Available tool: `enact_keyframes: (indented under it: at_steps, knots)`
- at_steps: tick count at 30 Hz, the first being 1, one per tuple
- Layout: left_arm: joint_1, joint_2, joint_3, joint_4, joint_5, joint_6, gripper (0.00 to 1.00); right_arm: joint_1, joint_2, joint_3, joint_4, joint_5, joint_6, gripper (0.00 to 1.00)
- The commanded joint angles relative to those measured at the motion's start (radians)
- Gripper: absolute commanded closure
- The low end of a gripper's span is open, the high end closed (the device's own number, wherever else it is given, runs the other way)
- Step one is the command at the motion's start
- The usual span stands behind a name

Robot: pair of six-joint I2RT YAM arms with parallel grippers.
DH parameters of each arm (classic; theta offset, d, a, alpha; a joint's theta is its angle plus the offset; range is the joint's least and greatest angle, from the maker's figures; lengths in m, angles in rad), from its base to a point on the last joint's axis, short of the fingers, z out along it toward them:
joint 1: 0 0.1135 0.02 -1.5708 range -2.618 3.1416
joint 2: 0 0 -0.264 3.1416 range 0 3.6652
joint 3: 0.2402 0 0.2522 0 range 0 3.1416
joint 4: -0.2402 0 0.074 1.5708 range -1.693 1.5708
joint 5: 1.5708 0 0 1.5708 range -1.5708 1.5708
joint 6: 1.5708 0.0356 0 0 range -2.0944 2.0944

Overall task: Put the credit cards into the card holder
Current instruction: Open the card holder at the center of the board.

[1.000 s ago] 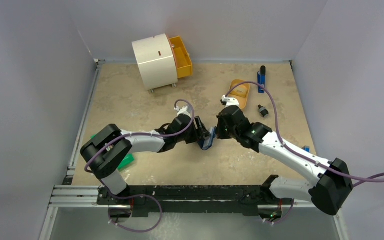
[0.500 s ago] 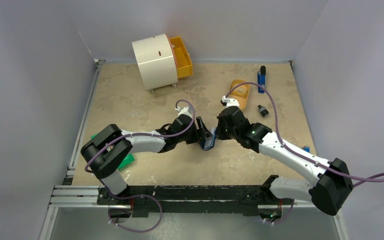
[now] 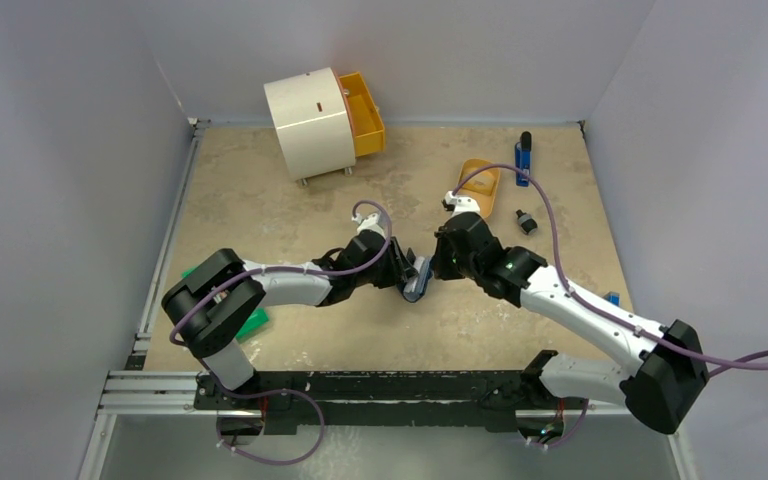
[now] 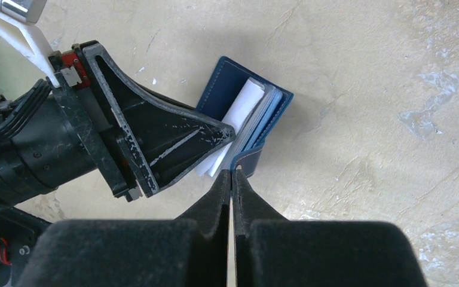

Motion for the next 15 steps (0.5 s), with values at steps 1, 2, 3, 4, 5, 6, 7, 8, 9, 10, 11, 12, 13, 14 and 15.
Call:
enact_keyframes:
  at_steps: [1,2,3,4,5,6,7,8,9,10,11,12,13,14,15]
  knots:
    - [-0.005,0.002,0.029,-0.017,-0.035,0.036,0.71,-0.002,-0.036,-0.006,0.012,0.005,0.012,1.00]
    - [-0.004,0.000,0.027,-0.021,-0.039,0.037,0.74,-0.002,-0.040,-0.011,0.009,0.004,0.014,1.00]
    - [-0.005,-0.002,0.027,-0.027,-0.043,0.038,0.78,-0.002,-0.043,-0.015,0.006,0.004,0.017,1.00]
    - [-0.005,-0.003,0.027,-0.033,-0.047,0.040,0.82,-0.002,-0.046,-0.022,0.004,0.005,0.019,1.00]
    - [-0.004,-0.004,0.028,-0.039,-0.053,0.041,0.87,-0.002,-0.048,-0.029,0.000,0.007,0.022,1.00]
    - [-0.005,-0.005,0.028,-0.046,-0.057,0.043,0.91,-0.002,-0.051,-0.036,-0.004,0.013,0.027,1.00]
    - [-0.005,-0.006,0.026,-0.054,-0.064,0.042,0.96,-0.002,-0.055,-0.041,-0.006,0.020,0.032,1.00]
    - [-0.005,-0.007,0.025,-0.059,-0.071,0.042,1.00,-0.002,-0.057,-0.047,-0.016,0.031,0.040,1.00]
    - [-0.004,-0.008,0.025,-0.067,-0.077,0.042,1.00,-0.003,-0.059,-0.053,-0.030,0.044,0.052,1.00]
    - [-0.005,-0.010,0.023,-0.073,-0.085,0.040,1.00,-0.002,-0.060,-0.060,-0.042,0.057,0.068,1.00]
    - [-0.004,-0.014,0.020,-0.076,-0.091,0.039,1.00,-0.003,-0.060,-0.069,-0.056,0.067,0.082,1.00]
    - [-0.004,-0.018,0.016,-0.077,-0.097,0.035,1.00,-0.002,-0.061,-0.082,-0.067,0.076,0.100,1.00]
    - [-0.005,-0.022,0.010,-0.079,-0.104,0.030,1.00,-0.002,-0.061,-0.094,-0.077,0.083,0.117,1.00]
    - [-0.004,-0.024,0.008,-0.083,-0.108,0.028,1.00,-0.002,-0.061,-0.107,-0.085,0.086,0.133,1.00]
    - [-0.004,-0.027,0.006,-0.087,-0.113,0.027,1.00,-0.003,-0.062,-0.121,-0.088,0.084,0.154,1.00]
